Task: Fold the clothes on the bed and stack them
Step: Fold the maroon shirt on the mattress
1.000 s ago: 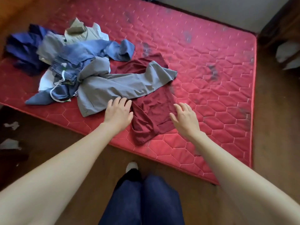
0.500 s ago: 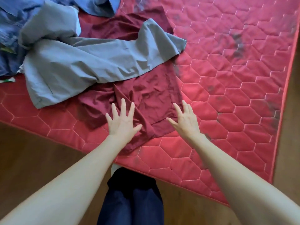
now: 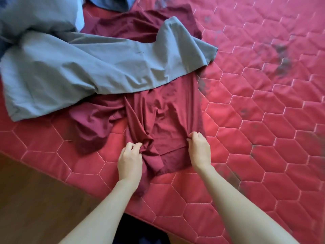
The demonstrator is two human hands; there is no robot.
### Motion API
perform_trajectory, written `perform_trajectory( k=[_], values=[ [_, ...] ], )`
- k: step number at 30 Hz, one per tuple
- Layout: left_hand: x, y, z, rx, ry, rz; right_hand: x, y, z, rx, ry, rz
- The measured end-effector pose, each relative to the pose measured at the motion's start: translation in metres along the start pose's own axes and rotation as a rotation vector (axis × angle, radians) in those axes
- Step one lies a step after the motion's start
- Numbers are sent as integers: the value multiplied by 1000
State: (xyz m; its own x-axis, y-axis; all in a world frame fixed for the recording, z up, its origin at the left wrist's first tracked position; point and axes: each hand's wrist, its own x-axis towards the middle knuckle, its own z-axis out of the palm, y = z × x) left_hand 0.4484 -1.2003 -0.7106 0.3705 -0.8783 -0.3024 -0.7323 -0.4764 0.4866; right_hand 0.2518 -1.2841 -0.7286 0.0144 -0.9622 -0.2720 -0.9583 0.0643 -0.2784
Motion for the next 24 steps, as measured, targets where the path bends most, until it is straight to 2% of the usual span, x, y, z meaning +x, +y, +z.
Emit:
perform_trajectory(
  k=[3, 6, 10, 16, 24],
  values=[
    [-9, 16, -31, -61, 70, 69, -14, -9, -26, 97, 67, -15],
    [-27, 45, -82, -105, 200, 178, -40, -26, -82, 213, 226, -70],
    [-41, 102, -176, -150, 355, 298, -62, -56, -201, 311, 425, -181],
    [-31, 202, -331, -214, 480, 457, -65, -119, -384, 437, 587, -317],
    [-1, 313, -517, -180, 678, 624, -43, -207, -592, 556, 822, -493]
  ],
)
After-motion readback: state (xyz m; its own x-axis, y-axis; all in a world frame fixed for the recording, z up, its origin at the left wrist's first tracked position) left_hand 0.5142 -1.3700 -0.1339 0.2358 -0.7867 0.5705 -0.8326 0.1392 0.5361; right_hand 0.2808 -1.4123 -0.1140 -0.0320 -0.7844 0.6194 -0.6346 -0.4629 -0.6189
